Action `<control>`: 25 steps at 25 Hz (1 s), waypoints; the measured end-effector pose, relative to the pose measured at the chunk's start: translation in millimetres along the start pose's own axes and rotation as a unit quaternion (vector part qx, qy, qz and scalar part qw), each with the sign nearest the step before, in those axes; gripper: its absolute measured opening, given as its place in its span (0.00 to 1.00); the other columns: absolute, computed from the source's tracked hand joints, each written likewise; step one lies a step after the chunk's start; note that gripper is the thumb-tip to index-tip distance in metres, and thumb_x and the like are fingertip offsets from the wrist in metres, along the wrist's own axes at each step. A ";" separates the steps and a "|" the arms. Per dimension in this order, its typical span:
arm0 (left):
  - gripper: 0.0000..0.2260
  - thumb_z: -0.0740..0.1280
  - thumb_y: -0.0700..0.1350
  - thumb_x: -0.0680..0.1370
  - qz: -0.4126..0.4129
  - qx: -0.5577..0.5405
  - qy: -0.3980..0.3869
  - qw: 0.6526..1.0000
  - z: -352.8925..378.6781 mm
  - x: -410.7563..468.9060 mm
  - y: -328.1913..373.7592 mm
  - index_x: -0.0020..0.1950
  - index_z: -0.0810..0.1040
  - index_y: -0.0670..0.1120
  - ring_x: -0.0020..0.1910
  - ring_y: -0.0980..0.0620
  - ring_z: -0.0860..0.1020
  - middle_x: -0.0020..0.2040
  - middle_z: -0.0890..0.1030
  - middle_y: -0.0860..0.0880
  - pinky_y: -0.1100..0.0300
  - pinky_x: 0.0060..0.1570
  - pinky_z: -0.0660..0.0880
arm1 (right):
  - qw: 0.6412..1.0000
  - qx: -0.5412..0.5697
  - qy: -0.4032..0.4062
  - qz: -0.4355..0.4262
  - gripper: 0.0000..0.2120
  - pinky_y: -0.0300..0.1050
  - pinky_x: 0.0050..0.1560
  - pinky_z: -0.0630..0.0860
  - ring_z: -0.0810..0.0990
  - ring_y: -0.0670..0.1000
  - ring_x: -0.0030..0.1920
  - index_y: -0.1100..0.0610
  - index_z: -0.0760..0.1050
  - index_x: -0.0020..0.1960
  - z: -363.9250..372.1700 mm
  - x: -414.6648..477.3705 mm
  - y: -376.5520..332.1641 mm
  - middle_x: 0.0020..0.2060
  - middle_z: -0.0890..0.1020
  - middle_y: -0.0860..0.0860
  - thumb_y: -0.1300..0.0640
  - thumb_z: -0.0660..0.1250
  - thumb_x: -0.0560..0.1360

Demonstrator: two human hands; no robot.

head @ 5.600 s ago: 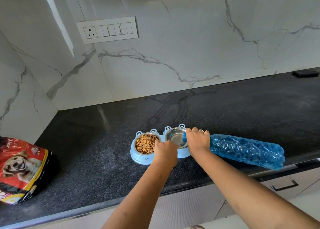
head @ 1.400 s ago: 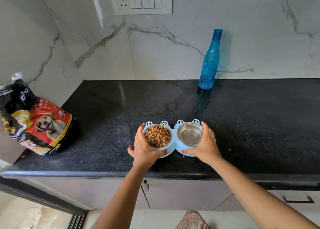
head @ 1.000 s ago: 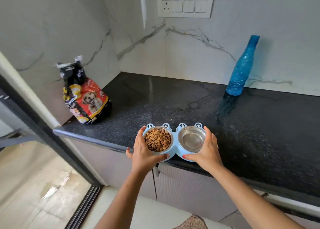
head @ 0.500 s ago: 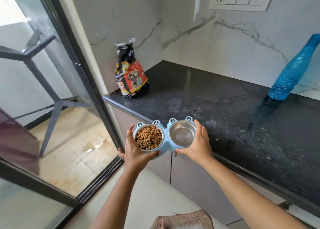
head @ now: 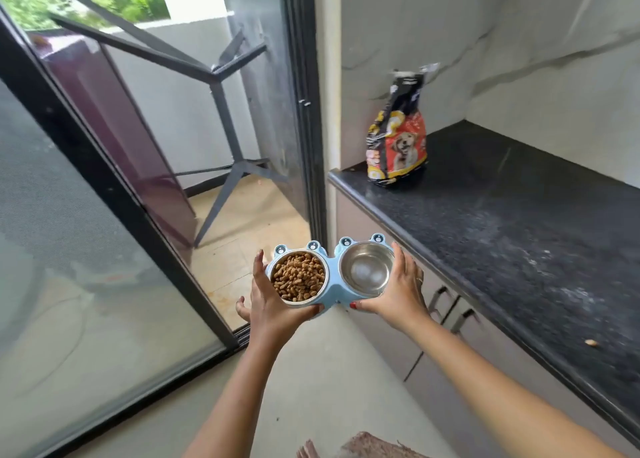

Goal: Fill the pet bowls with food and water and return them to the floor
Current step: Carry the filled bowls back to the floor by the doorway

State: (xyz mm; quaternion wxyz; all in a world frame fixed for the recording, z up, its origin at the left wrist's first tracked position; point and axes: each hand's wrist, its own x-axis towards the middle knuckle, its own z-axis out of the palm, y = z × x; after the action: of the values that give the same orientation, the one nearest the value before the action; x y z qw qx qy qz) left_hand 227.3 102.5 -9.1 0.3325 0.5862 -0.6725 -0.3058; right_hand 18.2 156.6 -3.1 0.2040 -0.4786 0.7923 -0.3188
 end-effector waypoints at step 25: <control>0.58 0.79 0.58 0.57 -0.198 0.085 0.020 0.976 67.7 133.4 -239.8 0.75 0.41 0.62 0.70 0.44 0.65 0.72 0.60 0.46 0.46 0.64 0.68 | 0.979 -0.062 -0.194 -0.028 0.66 0.51 0.74 0.54 0.50 0.55 0.76 0.53 0.42 0.79 275.0 173.1 36.5 0.77 0.52 0.53 0.42 0.82 0.56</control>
State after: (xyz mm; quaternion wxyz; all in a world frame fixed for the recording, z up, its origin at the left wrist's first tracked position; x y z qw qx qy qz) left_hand 300.8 -58.5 -229.5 0.2279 0.7395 -0.5602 -0.2957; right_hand 88.7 -70.1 -228.0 0.3151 -0.5648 0.7422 -0.1755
